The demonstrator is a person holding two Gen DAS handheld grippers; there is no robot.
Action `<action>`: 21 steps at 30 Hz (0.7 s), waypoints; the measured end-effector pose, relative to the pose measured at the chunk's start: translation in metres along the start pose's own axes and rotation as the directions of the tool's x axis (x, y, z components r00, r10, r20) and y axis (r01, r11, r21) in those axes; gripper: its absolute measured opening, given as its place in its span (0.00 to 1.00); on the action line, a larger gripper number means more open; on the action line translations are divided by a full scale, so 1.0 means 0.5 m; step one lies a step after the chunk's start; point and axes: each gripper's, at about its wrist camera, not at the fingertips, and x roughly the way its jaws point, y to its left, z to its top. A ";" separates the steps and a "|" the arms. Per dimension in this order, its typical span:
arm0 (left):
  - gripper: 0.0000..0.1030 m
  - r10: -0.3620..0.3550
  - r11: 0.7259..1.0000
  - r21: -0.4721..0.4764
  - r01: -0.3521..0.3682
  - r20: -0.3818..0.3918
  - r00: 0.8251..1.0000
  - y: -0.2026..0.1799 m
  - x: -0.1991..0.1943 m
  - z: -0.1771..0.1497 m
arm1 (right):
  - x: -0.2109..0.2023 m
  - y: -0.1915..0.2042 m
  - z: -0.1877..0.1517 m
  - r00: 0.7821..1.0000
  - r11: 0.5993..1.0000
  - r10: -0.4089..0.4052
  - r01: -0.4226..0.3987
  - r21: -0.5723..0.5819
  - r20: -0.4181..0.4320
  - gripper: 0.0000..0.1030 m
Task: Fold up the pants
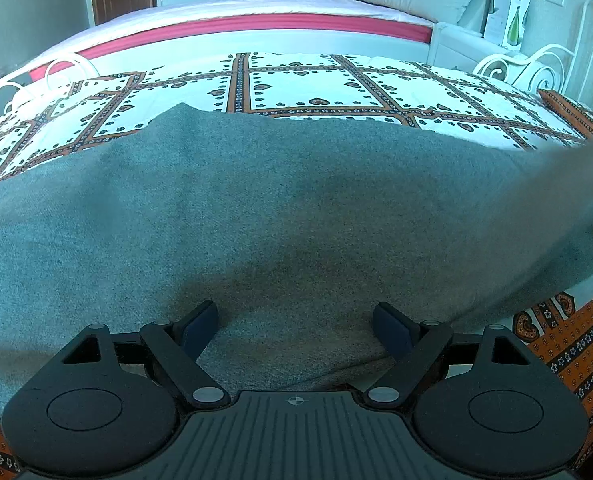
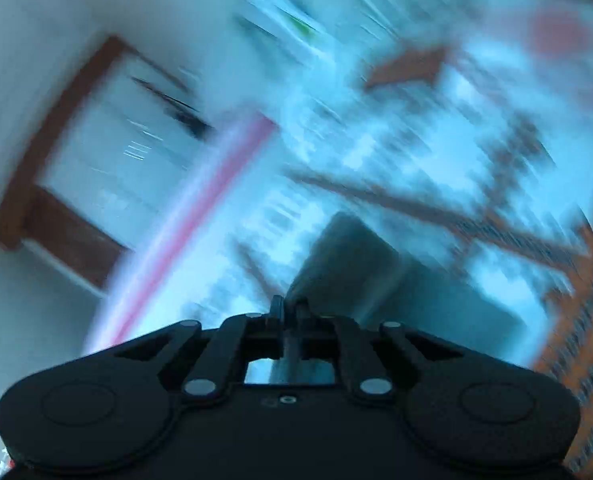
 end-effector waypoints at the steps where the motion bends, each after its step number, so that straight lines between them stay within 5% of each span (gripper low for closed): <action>1: 0.83 0.001 1.000 -0.001 -0.001 -0.001 1.000 0.000 0.000 0.000 | -0.012 0.019 -0.001 1.000 0.997 0.001 0.001 -0.083 0.024 0.00; 3: 0.83 0.004 1.000 0.004 -0.004 0.001 1.000 -0.002 0.001 0.000 | 0.004 -0.012 -0.020 0.994 0.989 -0.102 0.099 -0.107 -0.031 0.00; 8: 0.84 0.001 1.000 0.006 -0.001 0.004 1.000 0.000 -0.001 -0.002 | 0.023 -0.166 -0.067 0.942 0.942 -0.295 0.315 0.117 -0.163 0.00; 16: 0.84 0.004 1.000 0.006 -0.004 0.000 1.000 0.004 -0.001 -0.002 | 0.052 -0.179 -0.079 0.888 0.902 -0.398 0.425 0.081 -0.230 0.00; 21: 0.86 0.007 1.000 0.003 -0.007 -0.003 1.000 0.002 -0.001 0.002 | 0.050 -0.153 -0.080 0.885 0.908 -0.410 0.418 -0.010 -0.219 0.22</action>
